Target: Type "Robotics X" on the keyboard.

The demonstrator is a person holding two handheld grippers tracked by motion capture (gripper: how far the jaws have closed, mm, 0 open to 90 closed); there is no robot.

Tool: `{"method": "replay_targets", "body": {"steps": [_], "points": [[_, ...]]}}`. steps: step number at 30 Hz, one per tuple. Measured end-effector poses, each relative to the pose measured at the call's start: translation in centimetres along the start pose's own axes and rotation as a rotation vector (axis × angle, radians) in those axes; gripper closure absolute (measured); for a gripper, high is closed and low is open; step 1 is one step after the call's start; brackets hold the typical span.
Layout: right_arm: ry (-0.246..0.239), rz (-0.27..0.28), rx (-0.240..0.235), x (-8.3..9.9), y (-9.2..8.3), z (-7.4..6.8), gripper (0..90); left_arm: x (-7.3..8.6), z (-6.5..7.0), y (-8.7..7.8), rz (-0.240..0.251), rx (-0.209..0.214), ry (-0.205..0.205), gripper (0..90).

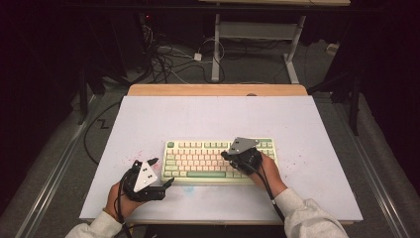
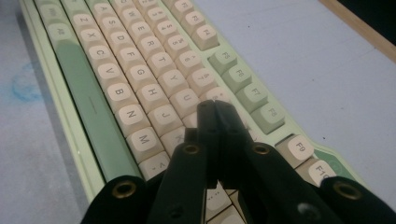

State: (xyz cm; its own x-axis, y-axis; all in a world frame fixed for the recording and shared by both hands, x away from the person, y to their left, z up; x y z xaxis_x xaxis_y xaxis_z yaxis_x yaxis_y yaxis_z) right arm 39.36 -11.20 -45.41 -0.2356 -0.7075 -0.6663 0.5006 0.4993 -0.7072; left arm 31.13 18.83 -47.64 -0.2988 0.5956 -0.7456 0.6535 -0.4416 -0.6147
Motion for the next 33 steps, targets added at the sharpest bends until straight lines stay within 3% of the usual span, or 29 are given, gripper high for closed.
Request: {"method": "replay_targets", "body": {"steps": [13,16,19,29,33], "points": [[-0.009,-0.068,0.029,0.0,1.2,0.3,90.0,0.0,0.1,0.3,-0.014,0.014,0.002,18.7],[-0.031,-0.097,0.036,0.0,1.5,0.2,90.0,0.1,0.1,0.3,-0.018,0.017,0.004,18.7],[-0.024,-0.094,0.027,0.0,1.5,0.2,90.0,0.0,0.1,0.2,-0.015,0.015,0.001,18.7],[0.031,0.021,0.016,-0.2,-0.5,0.2,90.0,0.1,0.0,0.2,-0.018,0.011,0.000,18.7],[0.025,0.063,0.010,-0.3,-1.6,0.0,89.0,0.1,-0.1,0.1,-0.016,0.007,-0.003,18.7]]}}
Point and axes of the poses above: each handheld gripper's, and its own axes: y roughly forward along the jaws, x roughly out of its underside, z roughly to its right, the point moved 2 cm from there along y, roughly forward along the jaws, and after that the axes turned 4 degrees about -z, right-handed, at the moved point
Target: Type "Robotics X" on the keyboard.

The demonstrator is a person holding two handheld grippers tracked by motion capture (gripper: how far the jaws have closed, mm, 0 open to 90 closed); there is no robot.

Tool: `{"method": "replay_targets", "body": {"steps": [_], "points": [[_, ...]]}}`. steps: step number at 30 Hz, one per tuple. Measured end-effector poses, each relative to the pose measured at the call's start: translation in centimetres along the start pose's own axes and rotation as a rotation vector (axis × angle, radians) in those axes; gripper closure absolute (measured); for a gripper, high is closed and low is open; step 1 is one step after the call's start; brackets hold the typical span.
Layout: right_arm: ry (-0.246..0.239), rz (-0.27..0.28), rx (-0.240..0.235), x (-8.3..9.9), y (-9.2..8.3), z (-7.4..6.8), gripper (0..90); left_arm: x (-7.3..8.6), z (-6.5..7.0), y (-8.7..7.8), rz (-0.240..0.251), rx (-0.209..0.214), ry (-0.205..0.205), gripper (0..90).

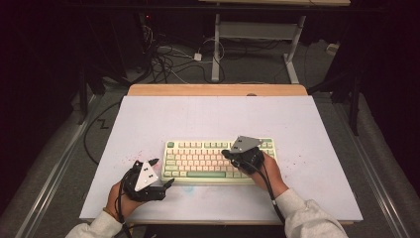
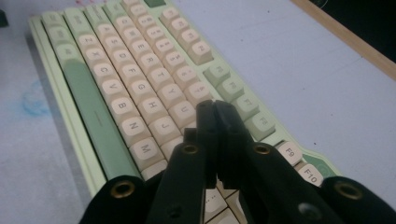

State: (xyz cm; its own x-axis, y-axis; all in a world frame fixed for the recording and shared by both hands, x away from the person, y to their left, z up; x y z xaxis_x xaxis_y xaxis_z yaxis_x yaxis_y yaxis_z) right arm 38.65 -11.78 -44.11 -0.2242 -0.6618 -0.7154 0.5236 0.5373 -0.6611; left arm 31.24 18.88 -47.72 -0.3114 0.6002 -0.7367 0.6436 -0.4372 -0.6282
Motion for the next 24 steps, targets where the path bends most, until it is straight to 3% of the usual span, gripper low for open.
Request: {"method": "replay_targets", "body": {"steps": [9,14,19,24], "points": [[0.018,0.078,-0.002,0.1,-2.3,0.0,78.8,0.0,-0.1,-0.1,-0.002,-0.001,-0.003,18.7],[0.031,0.107,0.002,0.4,-3.3,0.1,64.3,0.0,-0.1,-0.1,0.000,0.002,-0.005,18.7],[0.052,0.136,0.008,0.7,-4.3,0.1,41.1,-0.1,-0.1,-0.2,0.003,0.004,-0.006,18.7],[0.070,0.174,0.056,1.3,-5.2,0.1,27.0,-0.2,-0.2,-0.3,0.007,0.007,-0.015,18.7]]}}
Point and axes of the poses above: each handheld gripper's, and its own axes: y roughly forward along the jaws, x roughly out of its underside, z roughly to its right, the point moved 2 cm from there along y, roughly forward along the jaws, and after that the axes turned 4 degrees about -z, right-handed, at the moved point
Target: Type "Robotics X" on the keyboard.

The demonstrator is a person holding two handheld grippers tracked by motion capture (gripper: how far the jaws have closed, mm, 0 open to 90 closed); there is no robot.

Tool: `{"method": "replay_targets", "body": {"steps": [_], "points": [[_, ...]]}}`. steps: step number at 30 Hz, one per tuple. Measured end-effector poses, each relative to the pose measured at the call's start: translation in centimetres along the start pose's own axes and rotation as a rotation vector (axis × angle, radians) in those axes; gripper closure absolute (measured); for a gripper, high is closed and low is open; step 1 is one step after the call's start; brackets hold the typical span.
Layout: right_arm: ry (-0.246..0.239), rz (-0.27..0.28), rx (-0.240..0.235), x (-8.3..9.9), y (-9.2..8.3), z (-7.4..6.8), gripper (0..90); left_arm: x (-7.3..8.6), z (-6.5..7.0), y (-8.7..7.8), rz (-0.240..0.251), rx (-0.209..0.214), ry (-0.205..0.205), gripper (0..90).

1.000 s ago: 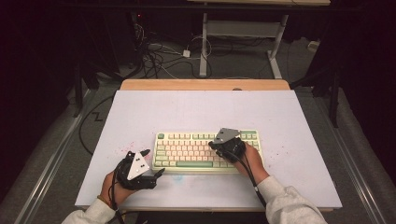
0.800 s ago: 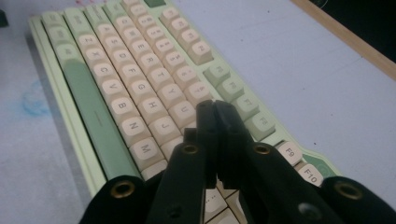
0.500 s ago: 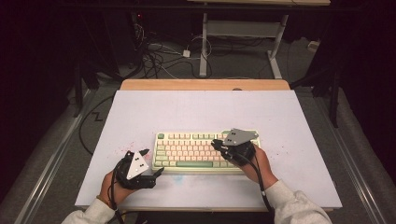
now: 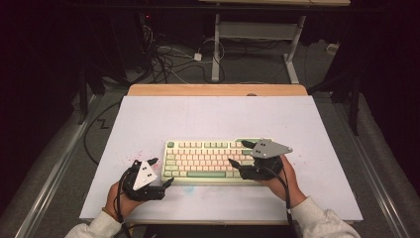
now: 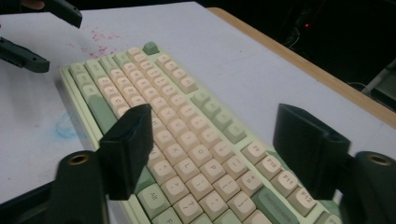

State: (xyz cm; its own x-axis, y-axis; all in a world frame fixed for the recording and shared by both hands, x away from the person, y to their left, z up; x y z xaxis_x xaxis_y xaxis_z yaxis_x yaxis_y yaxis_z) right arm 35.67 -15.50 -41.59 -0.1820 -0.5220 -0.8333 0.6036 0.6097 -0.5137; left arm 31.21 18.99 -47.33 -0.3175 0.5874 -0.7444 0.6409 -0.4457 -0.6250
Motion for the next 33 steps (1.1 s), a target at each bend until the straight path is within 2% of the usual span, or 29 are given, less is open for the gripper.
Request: {"method": "replay_targets", "body": {"steps": [8,19,22,24,26,33], "points": [[-0.007,0.015,0.047,1.5,-1.5,0.4,20.9,-0.2,-0.2,0.0,-0.001,0.002,-0.018,18.7],[0.000,0.008,0.084,3.6,-3.6,0.9,21.1,-0.8,0.2,0.0,0.006,0.016,-0.025,20.2],[-0.003,0.006,0.099,4.1,-4.3,0.9,21.0,-1.0,0.2,-0.1,0.011,0.021,-0.028,25.1],[0.013,0.009,0.107,4.4,-4.7,0.9,20.9,-1.1,0.2,-0.1,0.015,0.033,-0.022,35.9],[0.020,0.011,0.109,4.7,-5.2,0.8,20.3,-1.3,0.1,0.0,0.013,0.039,-0.012,39.1],[0.011,0.021,0.133,5.9,-6.2,0.4,20.5,-1.9,0.0,0.3,-0.002,0.101,-0.009,68.2]]}}
Point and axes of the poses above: each handheld gripper's, and its own axes: y roughly forward along the jaws, x roughly out of its underside, z roughly to its right, the point moved 2 cm from there along y, roughly forward along the jaws, and after that the axes turned 4 degrees about -z, right-handed, at the moved point
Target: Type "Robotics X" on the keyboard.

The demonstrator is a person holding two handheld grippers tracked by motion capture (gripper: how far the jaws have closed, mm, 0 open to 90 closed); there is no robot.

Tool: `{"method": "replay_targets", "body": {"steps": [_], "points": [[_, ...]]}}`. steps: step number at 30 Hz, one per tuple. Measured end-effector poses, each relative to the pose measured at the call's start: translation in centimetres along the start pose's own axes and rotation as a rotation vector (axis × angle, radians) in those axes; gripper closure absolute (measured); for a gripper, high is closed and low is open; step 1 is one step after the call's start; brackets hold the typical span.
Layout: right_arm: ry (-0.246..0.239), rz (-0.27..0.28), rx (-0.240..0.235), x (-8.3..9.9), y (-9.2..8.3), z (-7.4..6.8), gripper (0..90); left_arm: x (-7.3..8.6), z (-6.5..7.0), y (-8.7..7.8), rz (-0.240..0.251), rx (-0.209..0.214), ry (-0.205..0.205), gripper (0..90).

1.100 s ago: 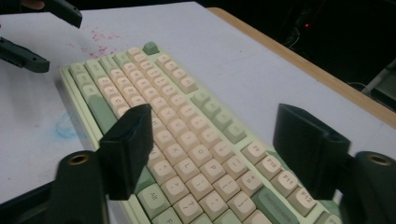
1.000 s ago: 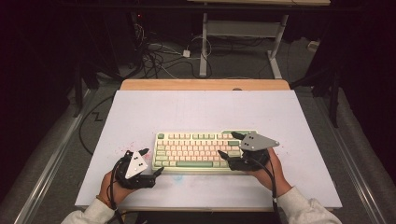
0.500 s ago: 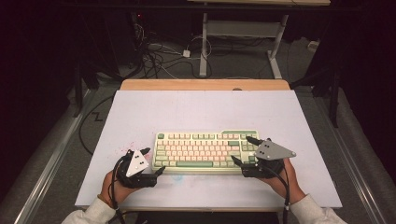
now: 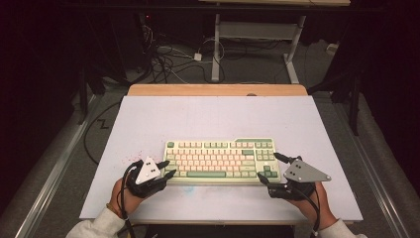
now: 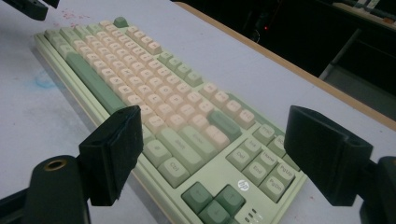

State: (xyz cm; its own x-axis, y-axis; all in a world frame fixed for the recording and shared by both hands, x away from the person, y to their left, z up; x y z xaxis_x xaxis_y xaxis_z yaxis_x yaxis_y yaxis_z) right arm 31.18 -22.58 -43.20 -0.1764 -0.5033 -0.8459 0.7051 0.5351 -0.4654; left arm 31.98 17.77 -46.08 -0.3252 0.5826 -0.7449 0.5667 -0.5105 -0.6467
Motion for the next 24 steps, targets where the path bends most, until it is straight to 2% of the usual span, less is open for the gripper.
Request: {"method": "replay_targets", "body": {"steps": [5,7,14,24], "points": [[-0.003,-0.004,0.013,0.6,-0.3,0.0,20.5,-0.7,-0.1,0.3,-0.010,0.032,-0.019,85.8],[-0.004,-0.006,0.010,0.7,-0.4,0.1,20.9,-1.2,0.0,0.4,-0.014,0.036,-0.011,87.6],[-0.003,-0.001,0.019,0.7,-0.6,0.4,20.8,-2.7,0.4,1.3,-0.034,0.073,0.015,87.8],[-0.037,-0.031,0.015,0.9,-0.2,-0.1,21.5,-4.8,0.9,3.1,-0.056,0.124,0.037,87.8]]}}
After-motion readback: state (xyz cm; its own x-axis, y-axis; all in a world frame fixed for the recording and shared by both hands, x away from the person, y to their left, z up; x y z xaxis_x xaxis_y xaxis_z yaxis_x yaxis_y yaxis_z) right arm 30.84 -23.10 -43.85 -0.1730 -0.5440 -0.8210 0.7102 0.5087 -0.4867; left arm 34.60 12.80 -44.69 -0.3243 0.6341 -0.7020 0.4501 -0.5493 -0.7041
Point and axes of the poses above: each handheld gripper's, and its own axes: y roughly forward along the jaws, x roughly out of its underside, z roughly to its right, the point moved 2 cm from there along y, roughly forward along the jaws, and after that the axes turned 4 degrees about -z, right-handed, at the moved point
